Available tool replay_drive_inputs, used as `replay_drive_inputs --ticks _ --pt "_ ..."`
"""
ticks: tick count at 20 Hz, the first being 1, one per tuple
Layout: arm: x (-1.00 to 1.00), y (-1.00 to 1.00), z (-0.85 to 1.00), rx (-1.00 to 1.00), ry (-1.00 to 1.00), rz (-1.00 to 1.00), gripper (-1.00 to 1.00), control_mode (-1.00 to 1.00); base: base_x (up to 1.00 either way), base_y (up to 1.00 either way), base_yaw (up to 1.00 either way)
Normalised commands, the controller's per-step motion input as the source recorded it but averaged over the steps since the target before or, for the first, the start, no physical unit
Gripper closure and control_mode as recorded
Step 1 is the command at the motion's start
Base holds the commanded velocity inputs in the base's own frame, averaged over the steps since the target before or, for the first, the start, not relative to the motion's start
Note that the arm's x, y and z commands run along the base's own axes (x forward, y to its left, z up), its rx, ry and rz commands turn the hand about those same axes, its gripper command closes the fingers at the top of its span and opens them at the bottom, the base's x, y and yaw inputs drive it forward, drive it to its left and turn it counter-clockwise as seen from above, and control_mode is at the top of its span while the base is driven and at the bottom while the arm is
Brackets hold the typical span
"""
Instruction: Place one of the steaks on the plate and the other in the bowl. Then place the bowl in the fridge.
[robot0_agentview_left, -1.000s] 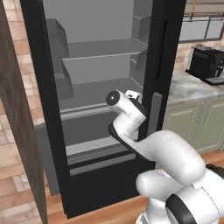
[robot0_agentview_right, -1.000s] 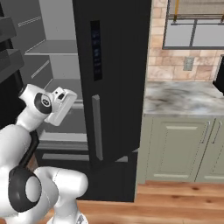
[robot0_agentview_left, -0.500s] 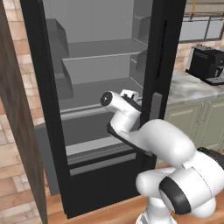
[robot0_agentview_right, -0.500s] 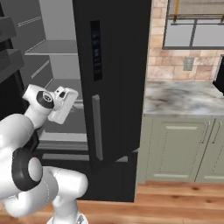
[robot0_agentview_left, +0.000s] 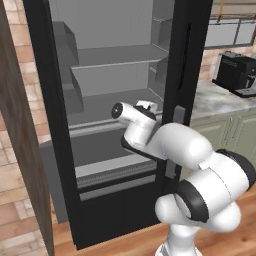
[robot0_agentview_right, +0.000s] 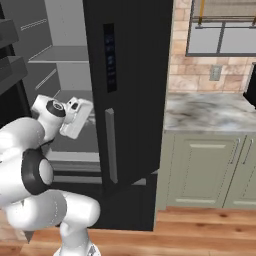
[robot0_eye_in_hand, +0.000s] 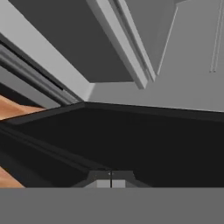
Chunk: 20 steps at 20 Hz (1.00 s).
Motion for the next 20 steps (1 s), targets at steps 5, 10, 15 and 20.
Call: replay_drive_inputs --ticks 5,10,15,20 --pt "0.37 -0.12 -0.03 0.00 0.00 -0.10 1.00 -1.00 0.00 0.00 0.00" --pt "0.05 -0.11 -0.11 -0.07 0.00 -0.16 1.00 -1.00 0.00 0.00 0.00" --pt "-0.14 -0.25 -0.08 -0.11 0.00 -0.25 1.00 -1.00 0.00 0.00 0.00" --pt "-0.14 -0.43 -0.04 -0.07 0.00 -0.29 1.00 -1.00 0.00 0.00 0.00"
